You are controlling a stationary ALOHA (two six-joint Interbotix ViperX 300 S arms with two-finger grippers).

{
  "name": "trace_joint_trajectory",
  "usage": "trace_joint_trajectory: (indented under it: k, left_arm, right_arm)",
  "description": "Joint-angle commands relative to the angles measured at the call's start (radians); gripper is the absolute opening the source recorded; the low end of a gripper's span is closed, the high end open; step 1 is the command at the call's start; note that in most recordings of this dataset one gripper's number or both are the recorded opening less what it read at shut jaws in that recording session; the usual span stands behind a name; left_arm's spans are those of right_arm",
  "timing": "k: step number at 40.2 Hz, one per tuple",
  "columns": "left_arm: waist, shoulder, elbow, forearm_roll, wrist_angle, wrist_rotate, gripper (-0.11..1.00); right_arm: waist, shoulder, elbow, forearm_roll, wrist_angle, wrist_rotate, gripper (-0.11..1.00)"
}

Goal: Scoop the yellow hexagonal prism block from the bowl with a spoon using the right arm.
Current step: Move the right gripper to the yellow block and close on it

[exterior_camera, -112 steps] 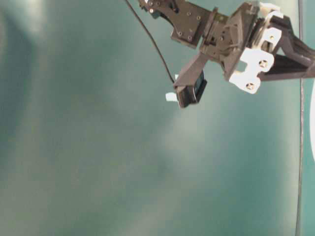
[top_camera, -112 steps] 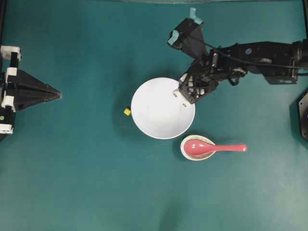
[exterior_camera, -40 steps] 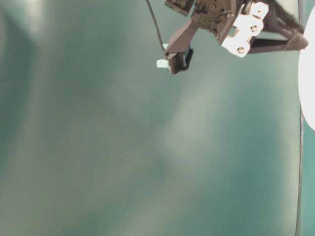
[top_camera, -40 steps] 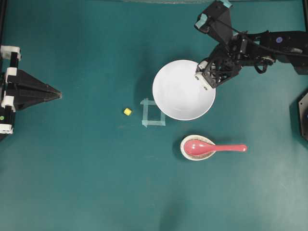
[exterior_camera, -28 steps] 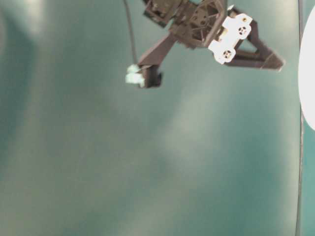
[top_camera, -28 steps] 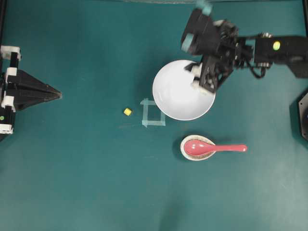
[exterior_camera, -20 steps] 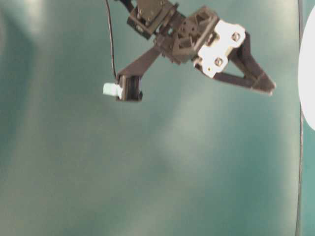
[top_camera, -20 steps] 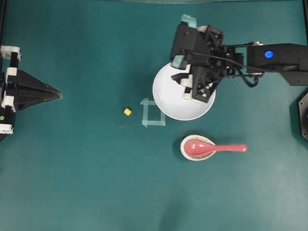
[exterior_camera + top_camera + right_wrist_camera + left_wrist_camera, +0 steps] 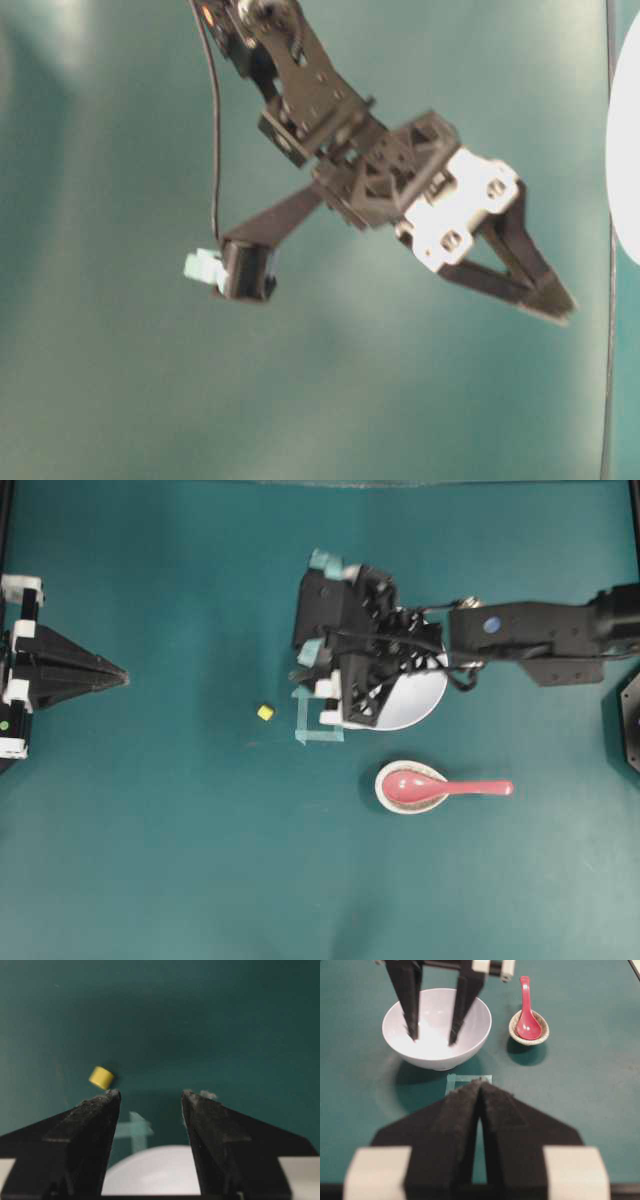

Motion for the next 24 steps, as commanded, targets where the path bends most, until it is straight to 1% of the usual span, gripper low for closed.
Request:
trace_joint_trajectory:
  k: [1,4,14,19,24]
  left_arm:
    - [0.002,0.005,-0.023,0.003,-0.009,0.002,-0.01]
    - [0.002,0.005,-0.023,0.003,-0.009,0.002,-0.01]
    - [0.002,0.003,-0.023,0.003,-0.012,0.002,-0.01]
    - [0.002,0.003,-0.023,0.003,-0.014,0.000,-0.01]
    - [0.002,0.003,-0.025,0.003,-0.014,0.000,-0.01]
  right_arm:
    - [0.014,0.011,-0.031,0.017,-0.038,0.002,0.56]
    - [0.025,0.034,-0.034,0.026,-0.067,0.003,0.56]
    - [0.043,0.106,-0.048,0.031,-0.152,0.005,0.56]
    - [0.046,0.149,-0.061,0.031,-0.176,0.005,0.56]
    - [0.046,0.193,-0.080,0.031,-0.176,0.005,0.56]
